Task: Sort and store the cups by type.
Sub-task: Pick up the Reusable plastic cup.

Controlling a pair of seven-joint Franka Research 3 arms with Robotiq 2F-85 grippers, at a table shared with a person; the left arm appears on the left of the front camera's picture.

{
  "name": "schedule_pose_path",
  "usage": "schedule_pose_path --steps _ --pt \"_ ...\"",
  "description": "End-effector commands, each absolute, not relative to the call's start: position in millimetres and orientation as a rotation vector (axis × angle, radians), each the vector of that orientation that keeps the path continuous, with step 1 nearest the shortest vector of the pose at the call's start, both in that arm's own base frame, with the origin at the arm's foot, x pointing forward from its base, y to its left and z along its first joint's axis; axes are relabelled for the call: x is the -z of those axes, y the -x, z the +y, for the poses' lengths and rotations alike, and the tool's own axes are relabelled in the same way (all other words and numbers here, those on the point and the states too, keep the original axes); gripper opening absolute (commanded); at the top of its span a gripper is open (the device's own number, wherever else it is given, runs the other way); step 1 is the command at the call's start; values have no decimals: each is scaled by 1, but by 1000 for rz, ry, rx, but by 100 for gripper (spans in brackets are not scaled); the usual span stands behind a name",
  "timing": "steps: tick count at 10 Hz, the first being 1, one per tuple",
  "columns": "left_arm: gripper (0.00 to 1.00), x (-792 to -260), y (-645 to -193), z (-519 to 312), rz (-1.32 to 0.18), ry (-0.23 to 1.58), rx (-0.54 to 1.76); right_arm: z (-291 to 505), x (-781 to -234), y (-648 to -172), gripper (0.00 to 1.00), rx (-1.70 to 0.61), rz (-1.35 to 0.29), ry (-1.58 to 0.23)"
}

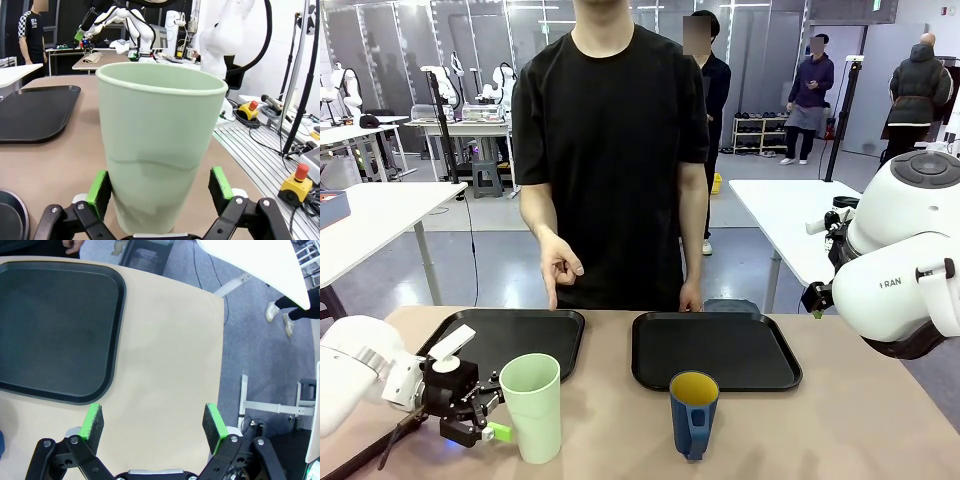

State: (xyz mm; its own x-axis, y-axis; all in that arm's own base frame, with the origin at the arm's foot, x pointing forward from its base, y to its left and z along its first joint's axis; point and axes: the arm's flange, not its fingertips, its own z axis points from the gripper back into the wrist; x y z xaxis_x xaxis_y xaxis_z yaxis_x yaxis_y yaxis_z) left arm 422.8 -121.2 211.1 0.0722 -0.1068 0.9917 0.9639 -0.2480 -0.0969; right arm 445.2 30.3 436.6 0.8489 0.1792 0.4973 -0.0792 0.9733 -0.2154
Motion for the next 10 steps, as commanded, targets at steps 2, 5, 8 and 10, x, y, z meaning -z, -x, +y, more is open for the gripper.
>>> schedule_pose_path --steps 2,5,8,10 --pt "100 -203 -423 -129 -1000 1347 1400 31 -436 -445 100 -140 -541 197" --pt "100 -197 -426 -139 -998 1350 1402 31 -436 -445 100 -140 -541 197" --pt "100 -193 -426 -151 -988 1377 1400 31 -436 -445 100 -140 -541 197" --pt "100 -193 -422 -159 -972 1395 1413 31 -436 -445 100 -140 -541 197"
